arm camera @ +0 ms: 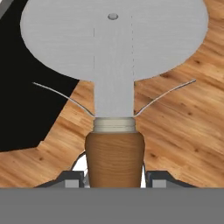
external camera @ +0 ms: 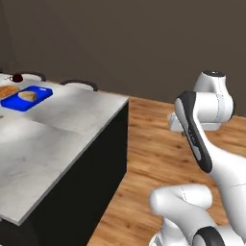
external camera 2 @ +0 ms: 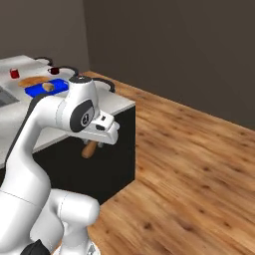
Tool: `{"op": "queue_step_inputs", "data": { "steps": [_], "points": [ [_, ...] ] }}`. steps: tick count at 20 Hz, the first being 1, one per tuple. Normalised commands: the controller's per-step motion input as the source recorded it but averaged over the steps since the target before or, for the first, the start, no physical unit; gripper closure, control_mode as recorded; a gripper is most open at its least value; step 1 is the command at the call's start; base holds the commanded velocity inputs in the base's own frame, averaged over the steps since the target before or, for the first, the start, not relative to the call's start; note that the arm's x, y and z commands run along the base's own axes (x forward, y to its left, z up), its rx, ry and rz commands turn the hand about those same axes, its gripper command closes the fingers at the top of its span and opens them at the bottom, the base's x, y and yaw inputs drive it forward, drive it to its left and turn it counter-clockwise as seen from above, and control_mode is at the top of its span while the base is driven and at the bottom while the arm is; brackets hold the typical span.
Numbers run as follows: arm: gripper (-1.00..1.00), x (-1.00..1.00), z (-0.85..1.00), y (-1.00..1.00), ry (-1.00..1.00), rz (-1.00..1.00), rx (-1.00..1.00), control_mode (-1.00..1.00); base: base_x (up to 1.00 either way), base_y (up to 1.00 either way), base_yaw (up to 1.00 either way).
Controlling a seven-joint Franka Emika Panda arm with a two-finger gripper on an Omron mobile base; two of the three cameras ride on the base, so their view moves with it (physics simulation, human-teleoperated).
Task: Take the pizza cutter from the drawer on the right and place it on the dining counter for cutting.
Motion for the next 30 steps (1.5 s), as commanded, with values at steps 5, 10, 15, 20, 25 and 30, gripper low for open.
{"op": "queue_step_inputs", "data": {
  "steps": [5, 10, 15, 20, 25, 30],
  "points": [
    [1.00, 0.00, 0.00, 0.00, 0.00, 0.00, 0.00, 1.00, 0.77, -1.00, 0.25],
    [1.00, 0.00, 0.00, 0.00, 0.00, 0.00, 0.00, 1.00, 0.76, -1.00, 0.25],
    [1.00, 0.00, 0.00, 0.00, 0.00, 0.00, 0.00, 1.00, 0.77, -1.00, 0.26],
    [1.00, 0.00, 0.00, 0.00, 0.00, 0.00, 0.00, 1.00, 0.77, -1.00, 0.26],
    [1.00, 0.00, 0.00, 0.00, 0.00, 0.00, 0.00, 1.00, 0.78, -1.00, 0.28],
    [1.00, 0.00, 0.00, 0.00, 0.00, 0.00, 0.00, 1.00, 0.79, -1.00, 0.29]
  ]
}}
